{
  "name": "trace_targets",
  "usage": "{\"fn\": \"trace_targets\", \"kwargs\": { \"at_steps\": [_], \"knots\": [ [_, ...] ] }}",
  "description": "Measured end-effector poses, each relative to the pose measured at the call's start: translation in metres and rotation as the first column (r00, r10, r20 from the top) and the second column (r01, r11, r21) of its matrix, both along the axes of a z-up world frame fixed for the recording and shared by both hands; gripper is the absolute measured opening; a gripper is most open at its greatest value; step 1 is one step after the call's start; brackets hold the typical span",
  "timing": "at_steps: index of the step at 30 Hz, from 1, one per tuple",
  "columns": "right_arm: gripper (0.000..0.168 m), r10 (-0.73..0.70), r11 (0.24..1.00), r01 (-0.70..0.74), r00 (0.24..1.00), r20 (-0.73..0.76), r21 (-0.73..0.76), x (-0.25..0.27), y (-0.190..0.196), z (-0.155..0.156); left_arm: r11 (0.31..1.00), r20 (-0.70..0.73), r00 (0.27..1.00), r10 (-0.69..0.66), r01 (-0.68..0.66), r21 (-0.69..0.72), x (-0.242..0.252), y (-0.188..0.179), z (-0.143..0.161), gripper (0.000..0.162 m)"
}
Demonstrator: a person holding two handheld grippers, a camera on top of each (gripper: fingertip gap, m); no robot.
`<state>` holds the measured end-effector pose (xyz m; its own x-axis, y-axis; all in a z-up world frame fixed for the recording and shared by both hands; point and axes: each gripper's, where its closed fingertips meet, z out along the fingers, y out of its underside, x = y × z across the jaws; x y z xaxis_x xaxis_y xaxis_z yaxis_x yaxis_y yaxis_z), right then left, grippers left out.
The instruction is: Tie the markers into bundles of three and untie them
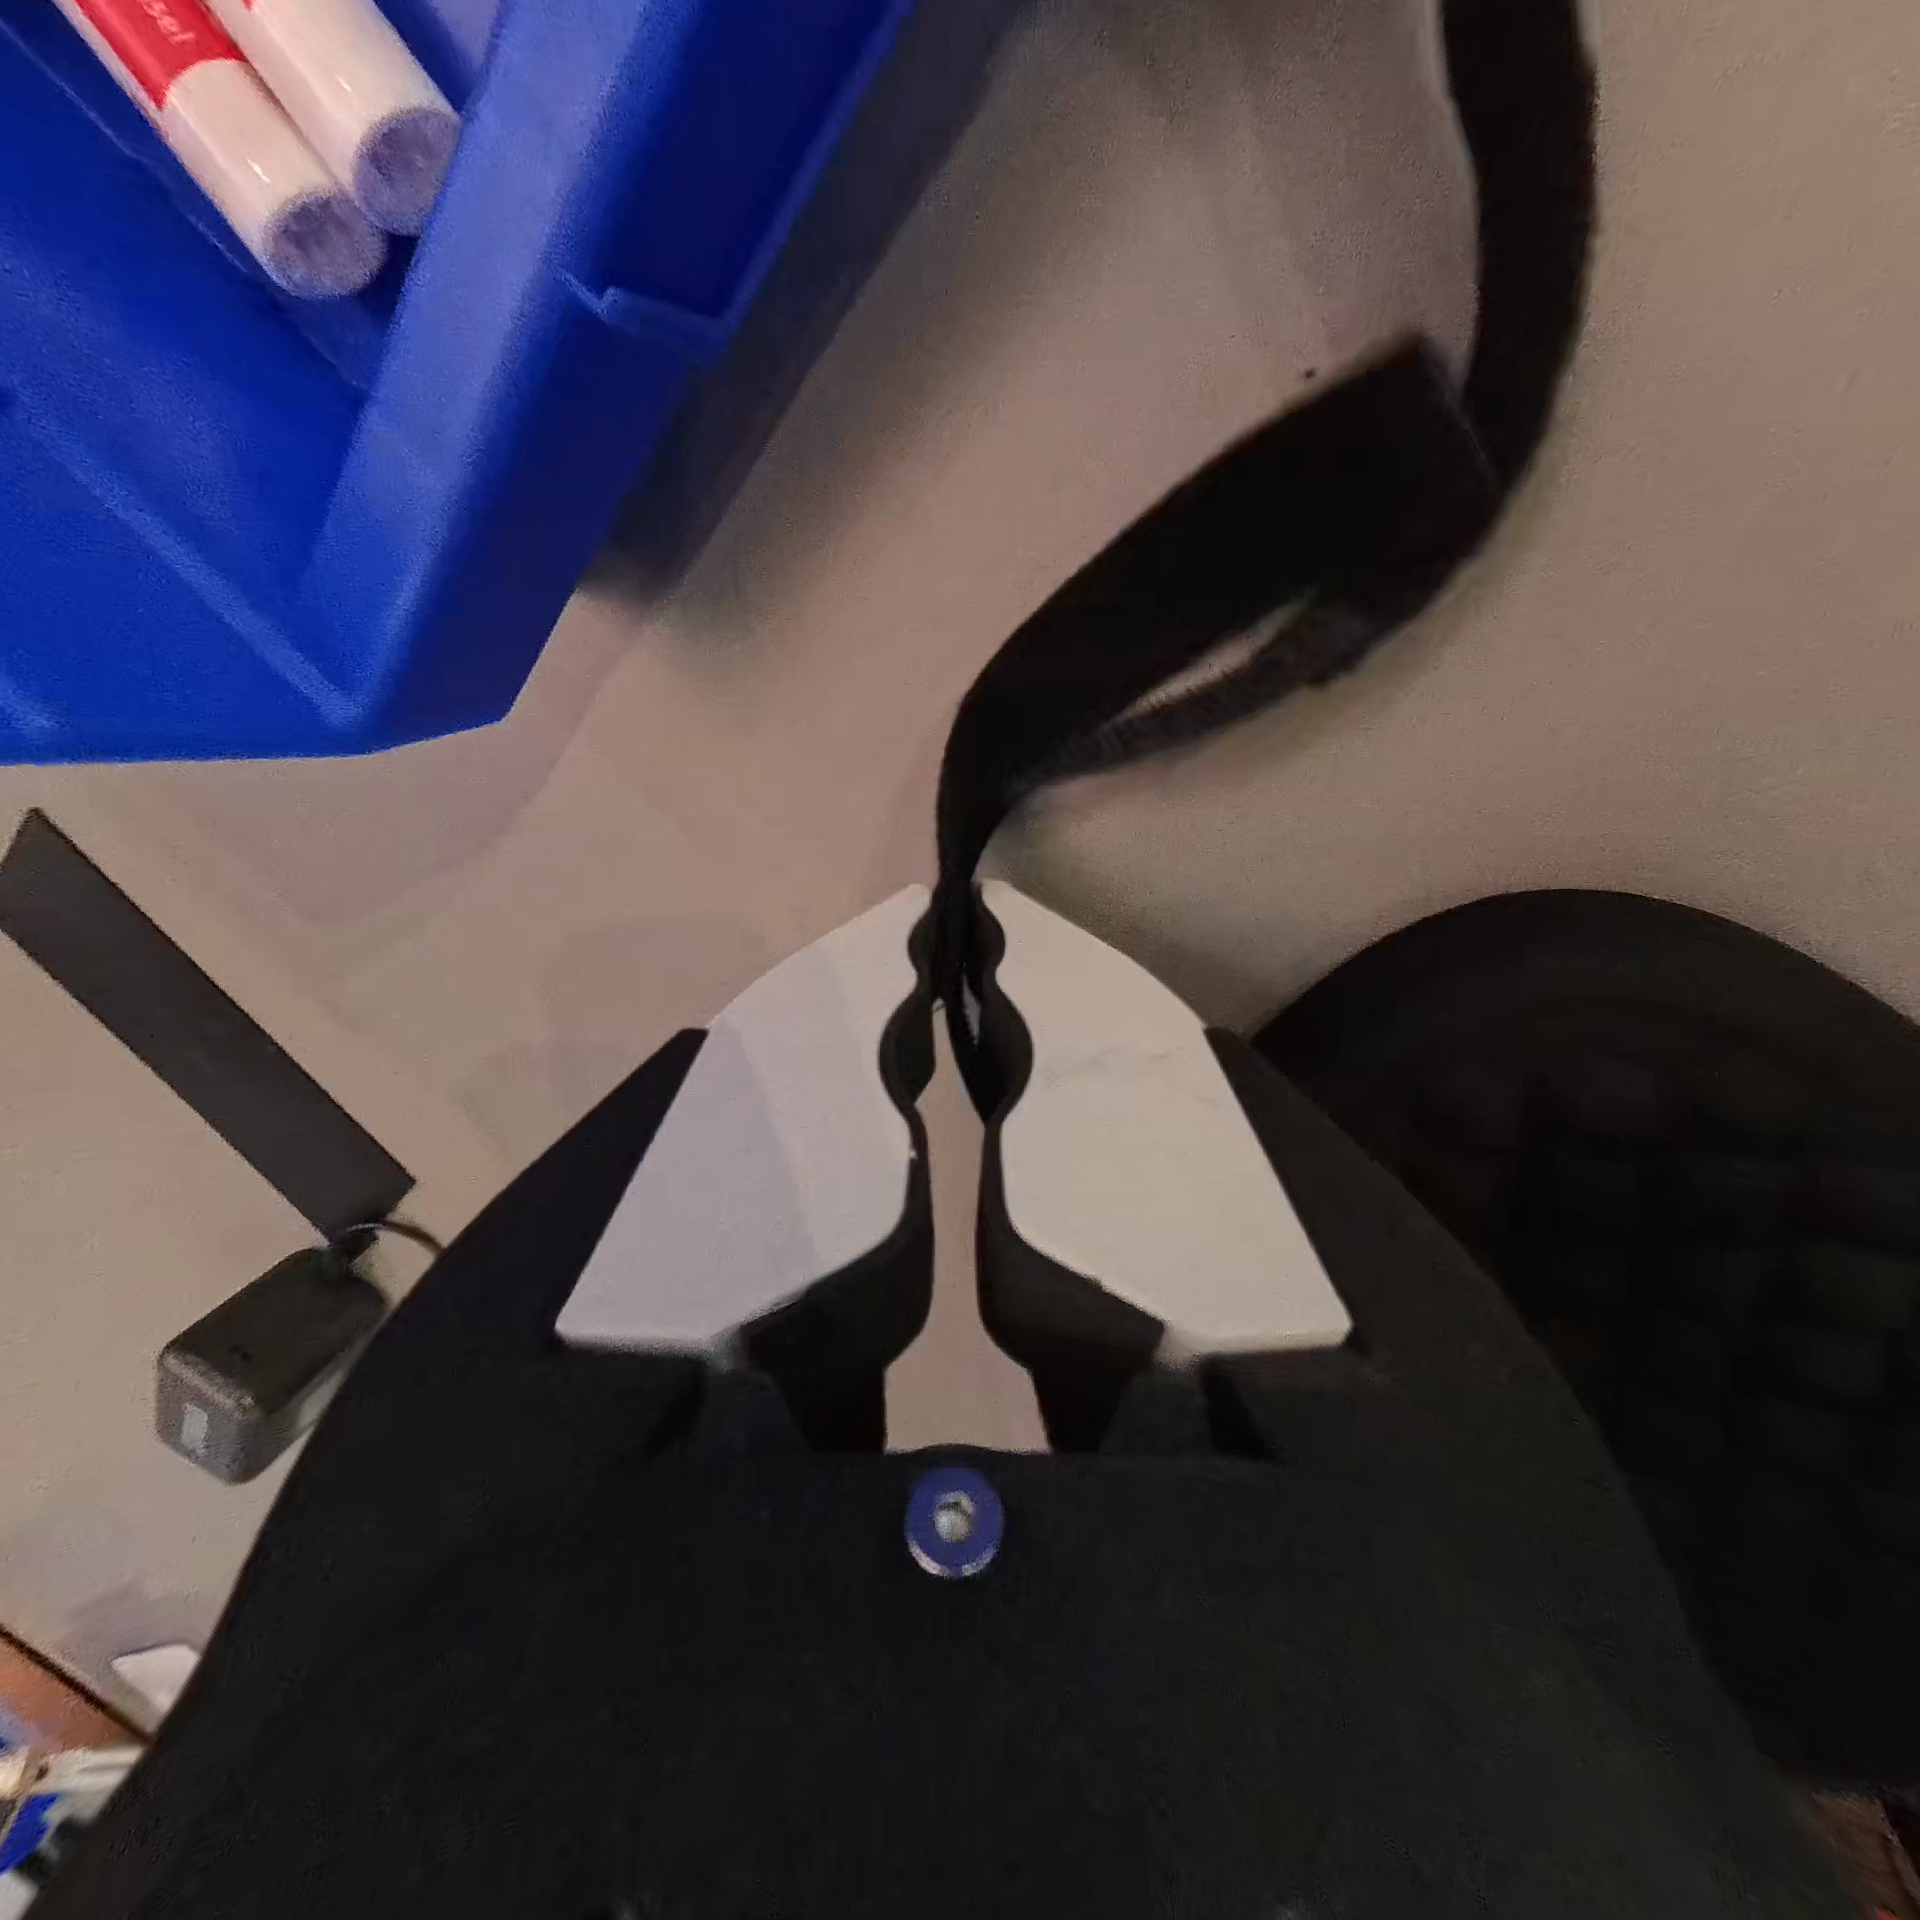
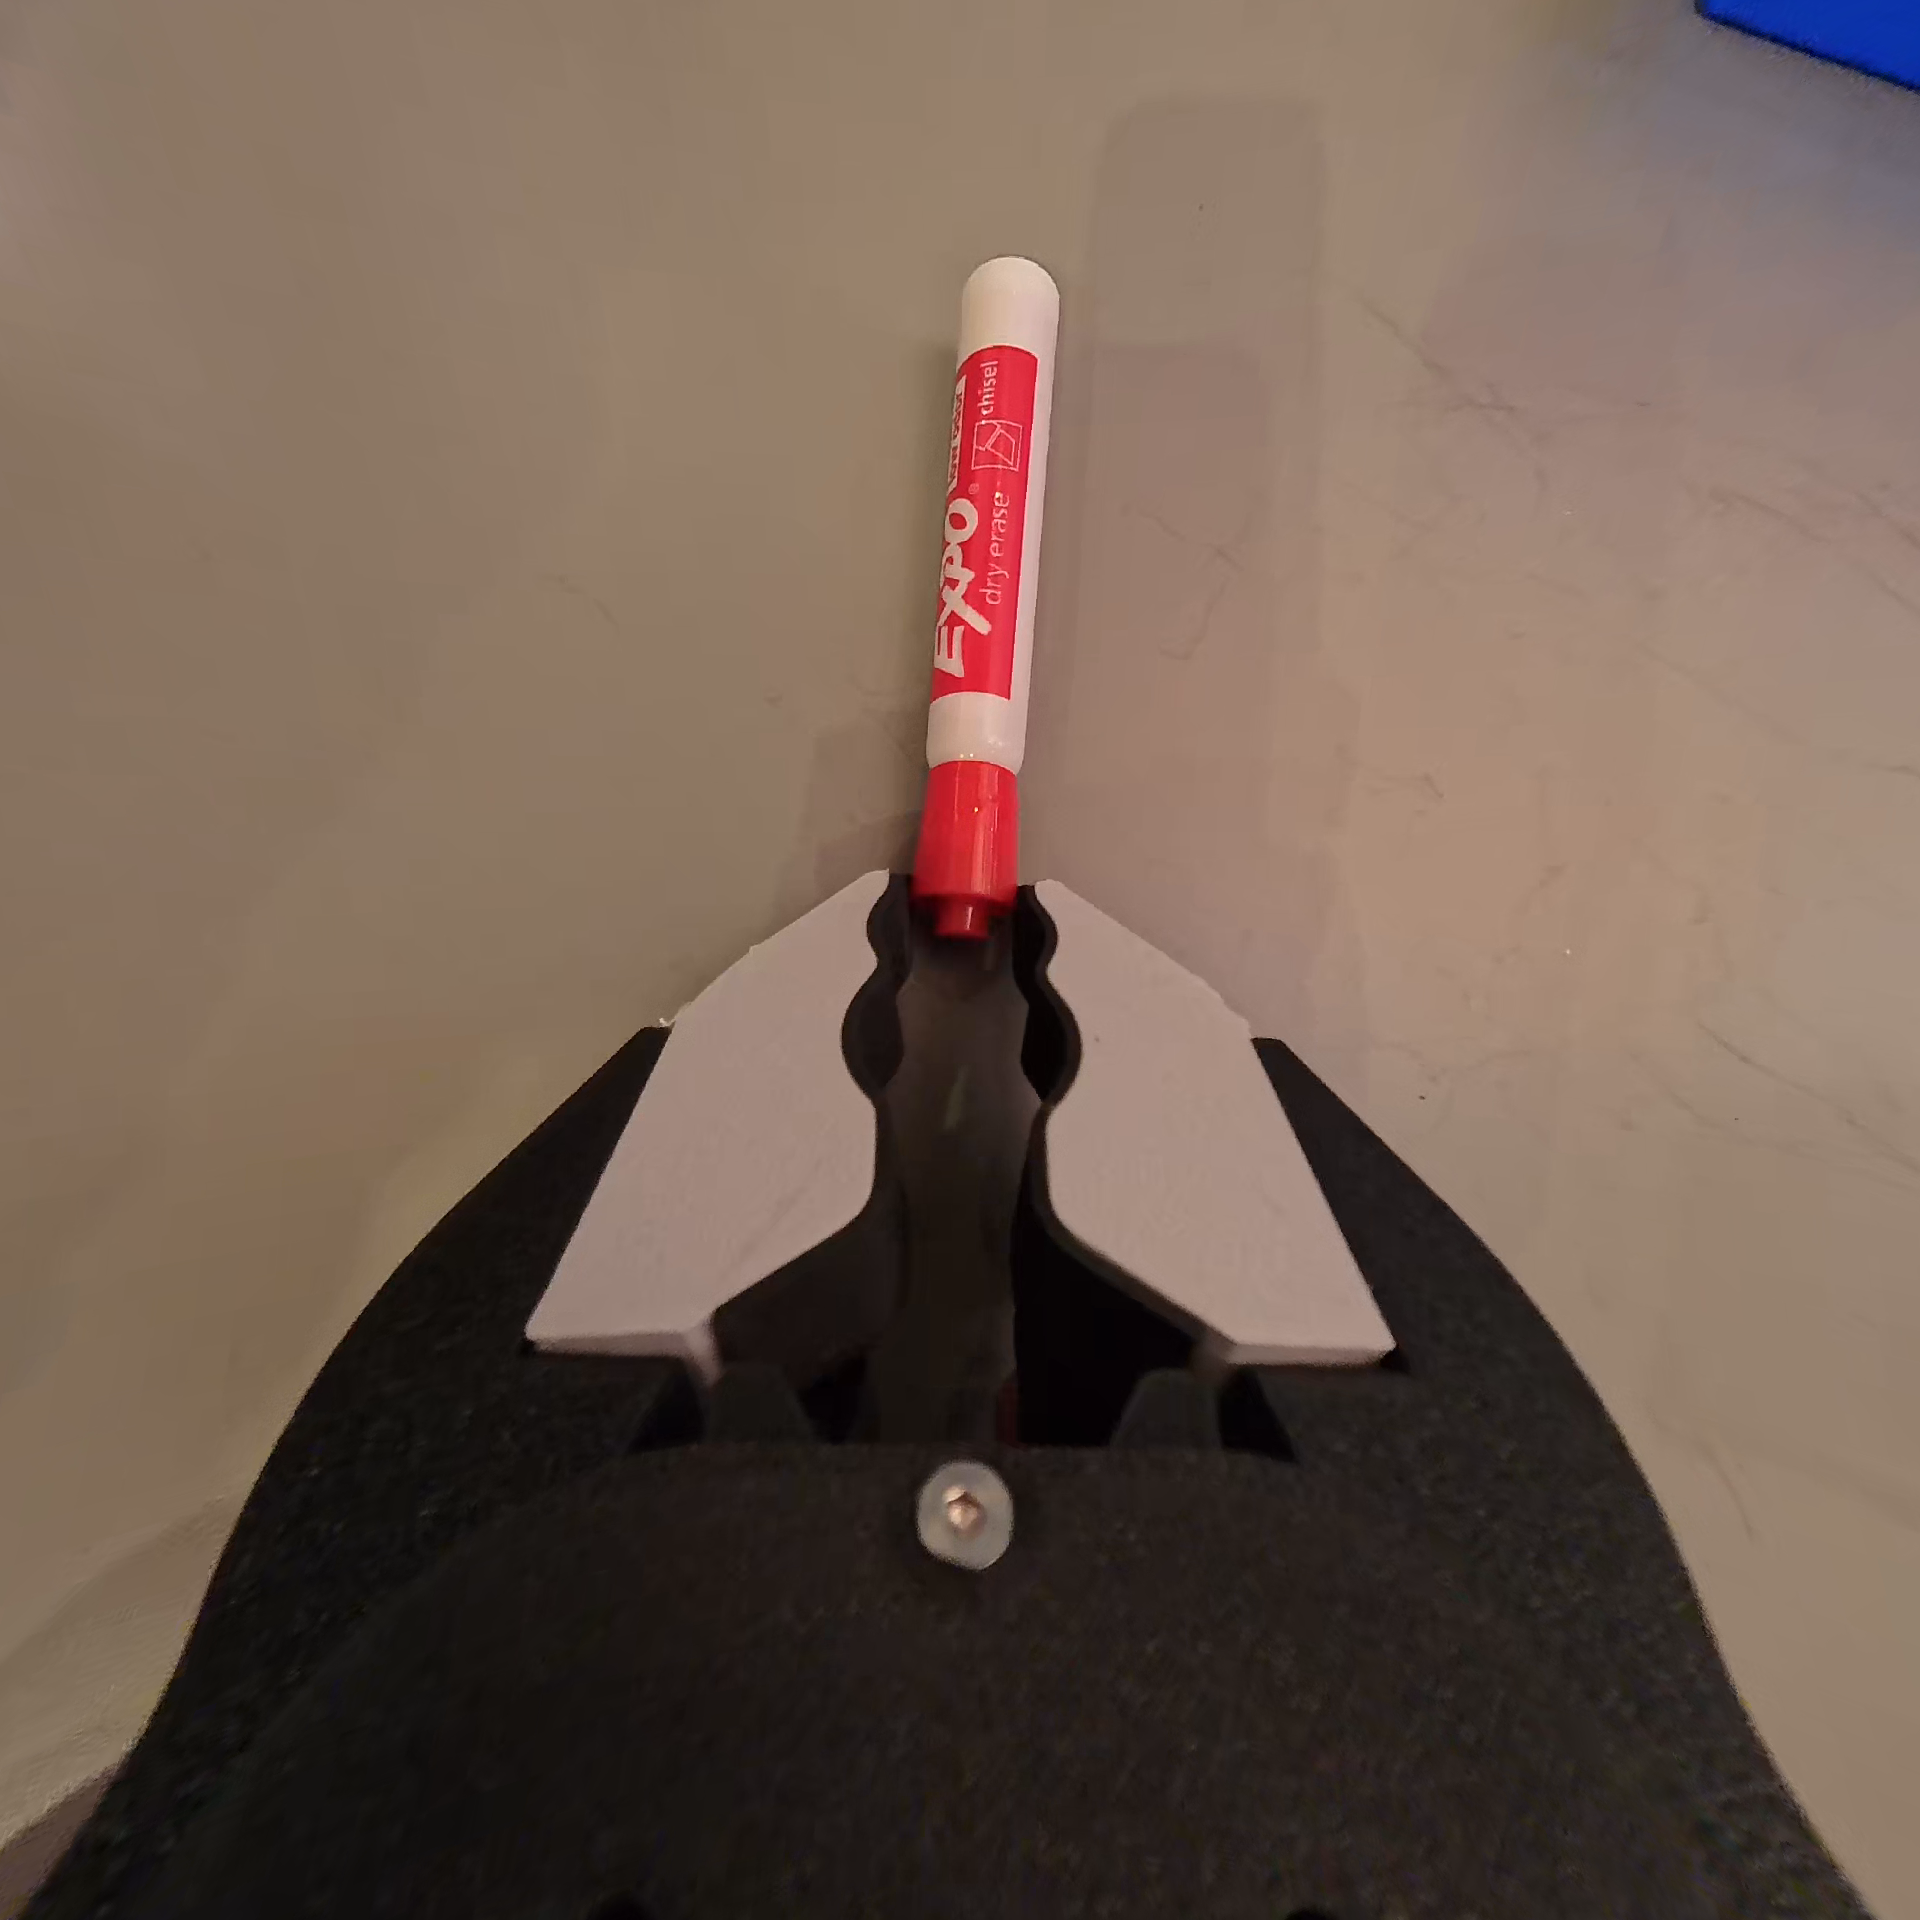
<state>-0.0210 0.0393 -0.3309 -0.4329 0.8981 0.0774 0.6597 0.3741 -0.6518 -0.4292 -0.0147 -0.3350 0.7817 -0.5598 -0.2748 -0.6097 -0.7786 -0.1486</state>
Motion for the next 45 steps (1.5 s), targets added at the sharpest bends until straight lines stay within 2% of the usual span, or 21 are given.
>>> {"fn": "trace_targets", "kwargs": {
  "at_steps": [7,10,12,14,16,17,22,23,24,25,27,28,29,31,33,34,35,36,39,42,45],
  "knots": [
    [0.018,0.010,1.000,-0.010,1.000,-0.013,-0.022,-0.001,-0.004,0.000,0.991,-0.079,0.995,0.069,-0.059,0.121,-0.009,0.010,0.030,0.001],
    [0.018,0.011,1.000,-0.012,1.000,-0.013,-0.029,-0.001,-0.004,0.000,0.975,-0.075,0.992,0.100,-0.083,0.205,-0.008,0.020,0.047,0.001],
    [0.018,0.013,0.999,-0.014,1.000,-0.013,-0.031,-0.001,-0.004,0.000,0.945,-0.113,0.985,0.132,-0.091,0.313,-0.013,0.031,0.069,0.001],
    [0.018,0.016,0.999,-0.016,1.000,-0.013,-0.032,-0.001,-0.004,0.000,0.910,-0.032,0.988,0.149,-0.125,0.396,-0.006,0.042,0.088,0.001],
    [0.018,0.016,0.999,-0.016,1.000,-0.013,-0.032,-0.001,-0.004,0.000,0.859,0.137,0.973,0.187,-0.229,0.457,0.004,0.055,0.105,0.000],
    [0.018,0.016,0.999,-0.017,1.000,-0.013,-0.033,-0.001,-0.004,0.000,0.856,0.165,0.962,0.219,-0.271,0.439,0.003,0.058,0.107,0.000],
    [0.019,0.020,0.999,-0.020,1.000,-0.013,-0.035,-0.001,-0.005,0.000,0.856,0.200,0.965,0.172,-0.247,0.453,0.023,0.088,0.106,0.000],
    [0.019,0.020,0.999,-0.021,1.000,-0.013,-0.036,-0.001,-0.005,0.000,0.883,0.129,0.973,0.192,-0.228,0.410,0.022,0.090,0.097,0.001],
    [0.018,0.020,0.999,-0.021,1.000,-0.013,-0.035,-0.001,-0.005,0.000,0.879,0.009,0.981,0.193,-0.177,0.443,0.017,0.097,0.097,0.001],
    [0.019,0.021,0.999,-0.022,1.000,-0.014,-0.034,-0.001,-0.005,0.000,0.856,0.016,0.984,0.176,-0.161,0.492,0.023,0.106,0.102,0.000],
    [0.018,0.022,0.999,-0.023,1.000,-0.014,-0.034,-0.001,-0.005,0.000,0.874,0.133,0.976,0.171,-0.213,0.437,0.038,0.116,0.095,0.000],
    [0.018,0.024,0.999,-0.024,1.000,-0.014,-0.034,-0.001,-0.005,0.000,0.849,0.049,0.979,0.200,-0.198,0.490,0.023,0.124,0.098,0.000],
    [0.018,0.025,0.999,-0.026,1.000,-0.015,-0.032,-0.001,-0.005,0.000,0.858,0.035,0.974,0.222,-0.213,0.468,0.014,0.127,0.093,0.000],
    [0.018,0.025,0.999,-0.026,1.000,-0.014,-0.034,-0.001,-0.005,0.000,0.909,0.238,0.940,0.246,-0.309,0.279,0.029,0.129,0.067,0.001],
    [0.018,0.025,0.999,-0.025,1.000,-0.014,-0.033,-0.001,-0.005,0.000,0.917,0.272,0.945,0.183,-0.264,0.298,0.038,0.137,0.062,0.002],
    [0.018,0.025,0.999,-0.025,1.000,-0.014,-0.034,-0.001,-0.005,0.000,0.934,0.226,0.957,0.182,-0.240,0.263,0.037,0.135,0.055,0.017],
    [0.018,0.025,0.999,-0.025,1.000,-0.014,-0.036,-0.001,-0.005,0.000,0.946,0.183,0.965,0.188,-0.228,0.230,0.035,0.132,0.049,0.046],
    [0.018,0.025,0.999,-0.026,1.000,-0.013,-0.036,-0.001,-0.005,0.000,0.953,0.179,0.967,0.181,-0.218,0.210,0.036,0.129,0.045,0.057],
    [0.018,0.029,0.999,-0.030,0.999,-0.014,-0.037,0.000,-0.005,0.000,0.933,0.226,0.960,0.165,-0.226,0.279,0.037,0.117,0.061,0.056],
    [0.018,0.030,0.999,-0.031,0.999,-0.012,-0.041,0.000,-0.005,0.000,0.954,0.229,0.956,0.182,-0.227,0.194,0.039,0.077,0.065,0.052],
    [0.019,0.030,0.999,-0.031,0.999,-0.011,-0.044,0.000,-0.005,0.000,0.971,0.153,0.969,0.193,-0.211,0.111,0.029,0.039,0.050,0.050]
  ]
}}
